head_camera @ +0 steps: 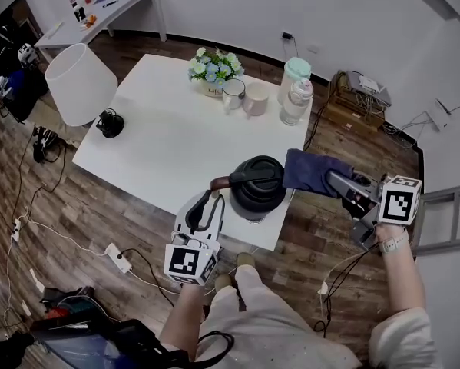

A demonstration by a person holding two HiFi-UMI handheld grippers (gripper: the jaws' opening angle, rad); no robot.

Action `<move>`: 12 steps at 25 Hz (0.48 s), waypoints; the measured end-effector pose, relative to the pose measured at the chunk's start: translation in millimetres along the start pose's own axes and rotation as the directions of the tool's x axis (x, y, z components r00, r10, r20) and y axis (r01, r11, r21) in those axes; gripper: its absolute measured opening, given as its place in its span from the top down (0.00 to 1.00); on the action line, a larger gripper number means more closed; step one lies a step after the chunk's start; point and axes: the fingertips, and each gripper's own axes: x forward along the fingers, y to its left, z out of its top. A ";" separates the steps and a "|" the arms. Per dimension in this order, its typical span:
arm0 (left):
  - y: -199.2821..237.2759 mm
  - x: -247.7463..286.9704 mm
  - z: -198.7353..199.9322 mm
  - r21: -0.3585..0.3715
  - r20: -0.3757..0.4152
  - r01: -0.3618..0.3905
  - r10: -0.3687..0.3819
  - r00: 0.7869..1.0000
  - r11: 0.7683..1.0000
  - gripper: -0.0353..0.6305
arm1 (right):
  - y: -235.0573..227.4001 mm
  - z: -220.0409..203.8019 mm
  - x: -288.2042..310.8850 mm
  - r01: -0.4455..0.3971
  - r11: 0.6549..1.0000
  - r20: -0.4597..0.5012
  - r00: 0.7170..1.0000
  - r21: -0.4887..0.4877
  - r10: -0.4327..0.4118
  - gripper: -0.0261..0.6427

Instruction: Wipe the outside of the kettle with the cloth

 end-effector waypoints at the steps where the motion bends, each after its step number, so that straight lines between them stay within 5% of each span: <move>1: -0.8 -0.2 0.1 0.005 -0.011 0.003 -0.003 1.000 1.000 0.79 | -1.7 1.0 -8.5 0.037 0.999 0.017 0.999 -0.025 -0.037 0.87; 6: -7.4 -4.3 17.4 0.044 0.008 0.042 -0.042 0.999 0.998 0.79 | 11.3 12.7 -54.6 0.230 0.960 0.218 0.957 -0.160 -0.193 0.87; 12: -31.7 -20.9 37.2 0.052 0.058 0.101 -0.104 0.993 0.993 0.85 | 63.4 -18.8 -62.8 0.290 0.926 0.394 0.901 -0.240 -0.180 0.87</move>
